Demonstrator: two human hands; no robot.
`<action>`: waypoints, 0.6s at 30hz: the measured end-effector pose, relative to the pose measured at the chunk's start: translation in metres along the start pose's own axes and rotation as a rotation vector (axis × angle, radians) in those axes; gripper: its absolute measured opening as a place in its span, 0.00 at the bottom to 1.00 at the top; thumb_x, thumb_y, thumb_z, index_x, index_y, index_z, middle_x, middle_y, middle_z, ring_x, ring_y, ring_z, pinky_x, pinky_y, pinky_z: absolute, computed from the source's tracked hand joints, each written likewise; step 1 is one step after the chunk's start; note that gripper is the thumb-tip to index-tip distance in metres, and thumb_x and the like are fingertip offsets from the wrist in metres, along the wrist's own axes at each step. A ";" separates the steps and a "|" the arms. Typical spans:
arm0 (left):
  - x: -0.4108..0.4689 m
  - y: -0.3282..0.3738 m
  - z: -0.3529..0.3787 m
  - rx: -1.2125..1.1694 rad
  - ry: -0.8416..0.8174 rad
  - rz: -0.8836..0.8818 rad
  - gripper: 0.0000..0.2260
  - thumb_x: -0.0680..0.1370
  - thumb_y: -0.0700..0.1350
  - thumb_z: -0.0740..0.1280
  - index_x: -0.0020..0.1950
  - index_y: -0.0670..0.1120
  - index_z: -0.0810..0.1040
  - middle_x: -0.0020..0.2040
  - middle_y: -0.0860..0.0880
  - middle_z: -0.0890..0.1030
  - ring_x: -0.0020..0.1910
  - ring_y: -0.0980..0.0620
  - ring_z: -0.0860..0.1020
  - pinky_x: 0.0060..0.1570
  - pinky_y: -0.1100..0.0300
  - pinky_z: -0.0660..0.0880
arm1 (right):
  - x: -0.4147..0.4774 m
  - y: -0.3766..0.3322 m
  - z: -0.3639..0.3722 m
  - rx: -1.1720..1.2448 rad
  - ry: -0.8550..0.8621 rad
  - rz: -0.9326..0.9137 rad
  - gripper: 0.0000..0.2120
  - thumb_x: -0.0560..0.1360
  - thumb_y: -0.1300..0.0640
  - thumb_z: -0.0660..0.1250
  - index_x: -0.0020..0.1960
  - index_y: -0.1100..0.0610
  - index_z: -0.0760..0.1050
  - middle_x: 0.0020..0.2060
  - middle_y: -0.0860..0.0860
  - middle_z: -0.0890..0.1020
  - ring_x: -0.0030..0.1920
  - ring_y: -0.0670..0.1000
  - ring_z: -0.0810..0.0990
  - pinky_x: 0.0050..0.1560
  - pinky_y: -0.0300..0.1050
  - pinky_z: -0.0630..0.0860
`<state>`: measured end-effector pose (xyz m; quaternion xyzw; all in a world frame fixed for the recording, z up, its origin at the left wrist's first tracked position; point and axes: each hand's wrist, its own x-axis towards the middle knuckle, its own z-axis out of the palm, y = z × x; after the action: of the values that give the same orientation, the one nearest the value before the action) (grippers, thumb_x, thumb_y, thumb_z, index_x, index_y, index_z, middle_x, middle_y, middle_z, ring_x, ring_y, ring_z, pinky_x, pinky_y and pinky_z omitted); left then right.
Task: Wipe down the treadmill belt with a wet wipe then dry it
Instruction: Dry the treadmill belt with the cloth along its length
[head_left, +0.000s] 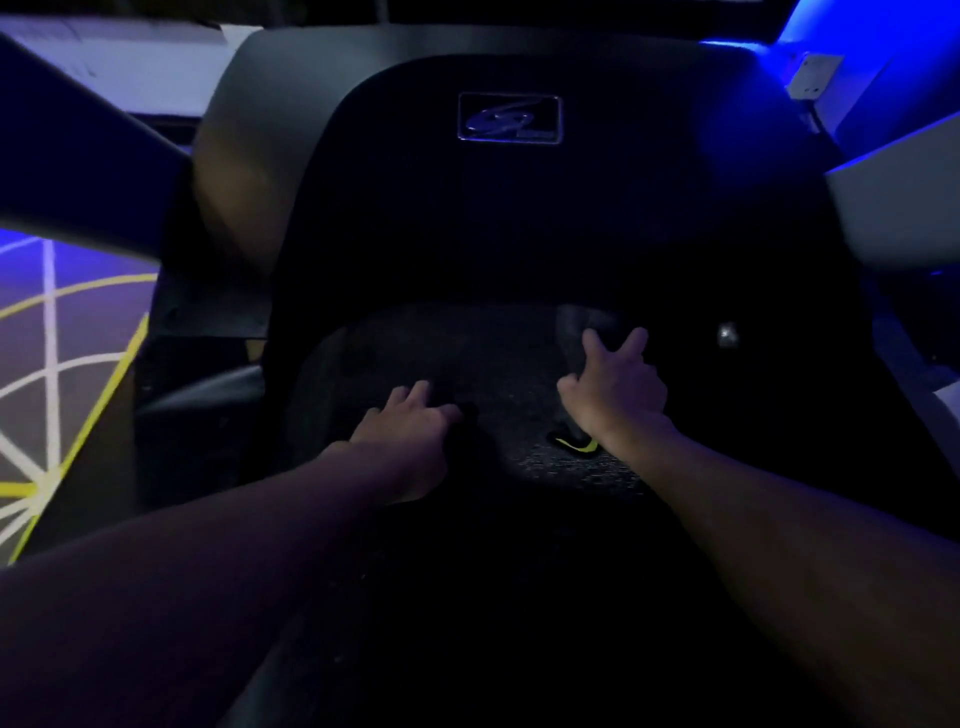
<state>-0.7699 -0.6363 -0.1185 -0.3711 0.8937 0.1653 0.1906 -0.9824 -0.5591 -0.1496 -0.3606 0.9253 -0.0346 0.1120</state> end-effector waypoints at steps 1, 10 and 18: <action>-0.004 -0.007 0.000 0.001 0.003 -0.009 0.25 0.77 0.45 0.60 0.73 0.58 0.65 0.69 0.48 0.63 0.68 0.44 0.63 0.63 0.45 0.69 | -0.002 -0.012 0.002 0.000 0.003 -0.013 0.27 0.78 0.45 0.62 0.76 0.46 0.60 0.67 0.59 0.59 0.52 0.64 0.77 0.41 0.47 0.70; -0.038 -0.070 0.002 0.019 0.011 -0.085 0.20 0.76 0.44 0.62 0.68 0.54 0.71 0.64 0.49 0.66 0.65 0.46 0.66 0.60 0.47 0.72 | -0.021 -0.095 0.020 0.030 -0.017 -0.136 0.29 0.78 0.47 0.62 0.77 0.48 0.59 0.67 0.59 0.57 0.49 0.61 0.73 0.41 0.48 0.74; -0.070 -0.099 -0.002 0.337 0.106 -0.177 0.14 0.75 0.54 0.64 0.59 0.52 0.77 0.61 0.49 0.70 0.64 0.45 0.66 0.65 0.48 0.60 | -0.067 -0.206 0.040 -0.031 -0.095 -0.281 0.30 0.78 0.47 0.62 0.77 0.49 0.56 0.71 0.63 0.56 0.59 0.66 0.73 0.51 0.52 0.75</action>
<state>-0.6526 -0.6617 -0.1000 -0.4191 0.8814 -0.0237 0.2166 -0.7892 -0.6649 -0.1465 -0.4894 0.8598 -0.0186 0.1444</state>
